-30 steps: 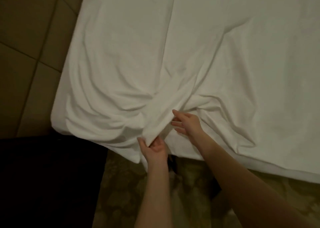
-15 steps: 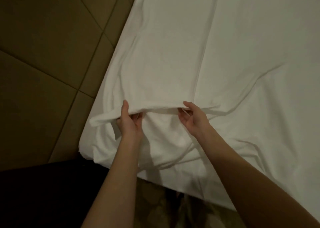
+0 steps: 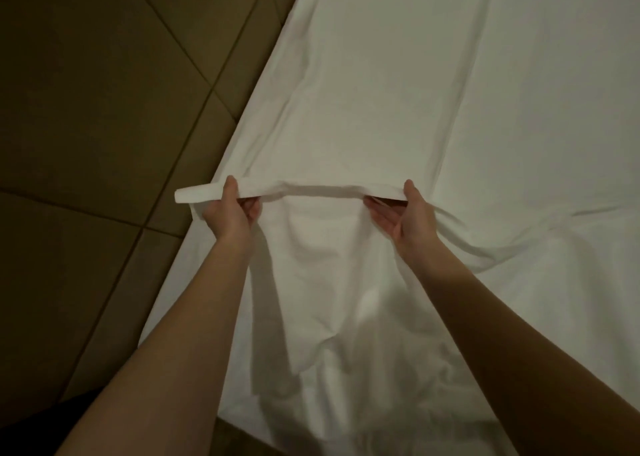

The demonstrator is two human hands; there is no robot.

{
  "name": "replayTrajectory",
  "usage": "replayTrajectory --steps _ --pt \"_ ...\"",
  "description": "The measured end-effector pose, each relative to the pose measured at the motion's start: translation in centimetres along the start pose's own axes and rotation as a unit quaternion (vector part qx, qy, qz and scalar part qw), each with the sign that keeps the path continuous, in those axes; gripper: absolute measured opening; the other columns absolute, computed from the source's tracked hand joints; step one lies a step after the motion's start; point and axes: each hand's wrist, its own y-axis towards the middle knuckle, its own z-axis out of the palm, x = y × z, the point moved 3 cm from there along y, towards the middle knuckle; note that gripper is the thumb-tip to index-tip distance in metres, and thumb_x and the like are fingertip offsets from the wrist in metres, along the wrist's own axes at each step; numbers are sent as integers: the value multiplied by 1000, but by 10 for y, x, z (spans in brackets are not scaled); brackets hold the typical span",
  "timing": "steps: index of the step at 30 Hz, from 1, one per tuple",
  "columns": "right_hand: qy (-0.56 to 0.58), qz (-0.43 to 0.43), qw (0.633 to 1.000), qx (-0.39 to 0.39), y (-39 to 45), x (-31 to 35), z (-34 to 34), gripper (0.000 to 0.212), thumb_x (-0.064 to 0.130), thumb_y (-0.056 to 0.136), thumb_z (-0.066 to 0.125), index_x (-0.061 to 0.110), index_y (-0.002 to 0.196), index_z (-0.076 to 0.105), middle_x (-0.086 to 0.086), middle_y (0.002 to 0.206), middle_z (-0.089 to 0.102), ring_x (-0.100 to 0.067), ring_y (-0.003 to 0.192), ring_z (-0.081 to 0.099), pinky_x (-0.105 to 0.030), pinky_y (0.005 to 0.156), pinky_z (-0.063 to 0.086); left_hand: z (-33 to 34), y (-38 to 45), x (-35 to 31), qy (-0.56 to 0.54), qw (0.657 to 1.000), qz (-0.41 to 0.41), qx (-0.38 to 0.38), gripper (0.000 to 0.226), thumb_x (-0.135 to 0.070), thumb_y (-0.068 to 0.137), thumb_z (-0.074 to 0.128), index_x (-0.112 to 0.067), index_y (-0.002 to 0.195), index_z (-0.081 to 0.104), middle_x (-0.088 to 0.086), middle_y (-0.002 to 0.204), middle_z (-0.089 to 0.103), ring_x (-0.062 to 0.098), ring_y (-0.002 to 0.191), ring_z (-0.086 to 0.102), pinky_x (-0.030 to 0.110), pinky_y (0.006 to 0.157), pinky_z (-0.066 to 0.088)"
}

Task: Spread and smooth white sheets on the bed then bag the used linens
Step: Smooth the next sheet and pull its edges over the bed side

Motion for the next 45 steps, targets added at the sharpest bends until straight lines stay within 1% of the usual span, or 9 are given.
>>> replayTrajectory --steps 6,12,17,20,22,27,32,38,45 --pt "-41 -34 998 -19 67 21 41 37 35 105 34 4 120 48 -19 105 68 -17 66 72 -26 59 57 70 71 -24 108 993 3 45 24 -23 97 59 -5 114 58 9 94 69 14 67 68 26 63 58" --pt "-82 -64 994 -35 128 44 88 44 33 106 27 0 125 47 -12 90 70 -14 64 71 -25 63 57 138 134 -45 196 977 8 88 22 -26 98 56 -7 109 54 3 85 67 9 62 68 27 66 58" --pt "-121 -68 989 -55 167 59 101 38 34 107 22 8 123 42 -7 93 70 -11 67 71 -22 56 54 185 172 -44 289 949 -8 126 22 -32 99 53 -12 106 54 0 82 68 7 62 66 24 54 53" --pt "-172 -62 983 -5 179 61 110 39 40 105 25 16 123 51 0 115 63 -12 90 67 -25 70 51 195 183 -37 306 938 -42 157 19 -35 98 50 -19 96 60 -7 86 68 7 73 65 26 67 52" --pt "-180 -61 981 32 182 57 115 30 42 104 31 24 115 53 5 126 58 -12 103 62 -28 78 48 189 188 -35 276 945 -58 168 17 -35 99 48 -23 104 59 -12 92 68 5 81 65 24 72 49" --pt "-134 -79 988 24 182 45 116 24 36 99 47 26 119 54 9 128 60 -9 109 61 -27 84 48 122 183 -33 233 959 -73 146 11 -27 98 54 -21 93 62 -12 92 68 2 82 64 19 69 43" --pt "-75 -48 995 34 159 7 107 34 27 101 40 23 133 49 7 121 61 -6 100 64 -23 79 49 4 145 -17 225 961 -118 109 14 -24 98 52 -23 101 65 -11 100 70 5 95 65 22 82 44" --pt "-99 -18 994 36 98 -54 78 27 20 102 40 20 127 50 6 112 64 -6 96 64 -25 80 48 -149 90 1 242 961 -132 8 21 -14 99 51 -15 117 61 4 115 68 11 101 64 25 83 47" --pt "-147 34 985 80 20 -137 52 33 21 100 42 19 133 47 8 111 64 -9 102 62 -29 88 47 -236 58 22 225 962 -152 -40 35 -18 98 54 -10 133 54 5 127 62 14 108 59 31 91 44"
